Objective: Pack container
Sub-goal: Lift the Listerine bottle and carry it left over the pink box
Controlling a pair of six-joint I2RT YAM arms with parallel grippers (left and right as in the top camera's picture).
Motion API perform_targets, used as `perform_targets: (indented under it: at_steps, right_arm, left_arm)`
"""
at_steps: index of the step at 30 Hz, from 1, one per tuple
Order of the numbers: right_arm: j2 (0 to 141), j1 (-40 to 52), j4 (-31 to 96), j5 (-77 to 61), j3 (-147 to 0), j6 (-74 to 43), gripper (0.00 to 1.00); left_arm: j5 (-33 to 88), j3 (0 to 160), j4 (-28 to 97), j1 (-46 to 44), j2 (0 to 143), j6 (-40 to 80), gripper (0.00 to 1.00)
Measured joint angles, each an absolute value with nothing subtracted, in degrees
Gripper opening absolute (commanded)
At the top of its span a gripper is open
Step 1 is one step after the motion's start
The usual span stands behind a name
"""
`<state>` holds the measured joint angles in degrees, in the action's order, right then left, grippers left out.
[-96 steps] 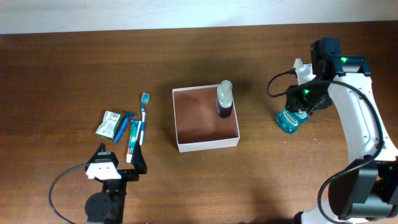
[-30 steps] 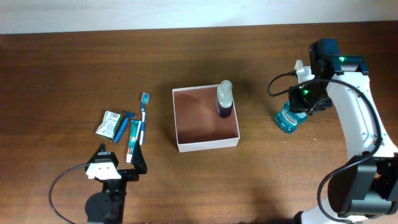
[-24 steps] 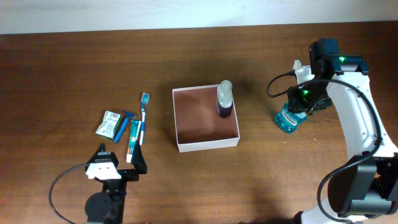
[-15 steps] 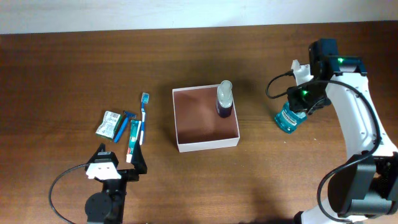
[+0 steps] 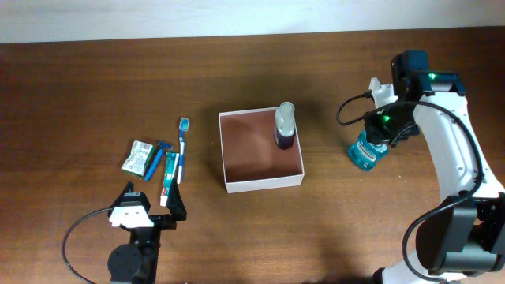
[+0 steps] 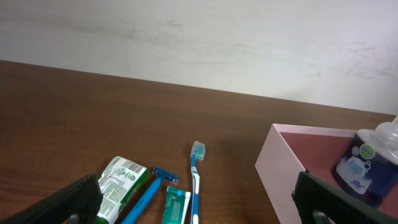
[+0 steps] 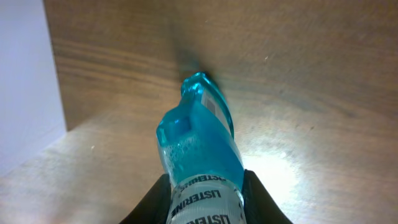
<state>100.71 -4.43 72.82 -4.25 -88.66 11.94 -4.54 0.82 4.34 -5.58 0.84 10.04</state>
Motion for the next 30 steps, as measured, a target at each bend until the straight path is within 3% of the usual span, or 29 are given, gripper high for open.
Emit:
perform_targets:
  at_steps: [12,30]
  right_arm:
    - [101.34,-4.43,80.20,-8.97,-97.51,10.13,0.22]
    - [100.64,-2.35,88.09,-15.35,-107.48,-1.61,0.21]
  left_arm:
    - [-4.54,0.84,4.34,-5.58,0.84,10.04,0.99]
    - [-4.51,0.84,4.34,-5.58,0.84,10.04,0.99]
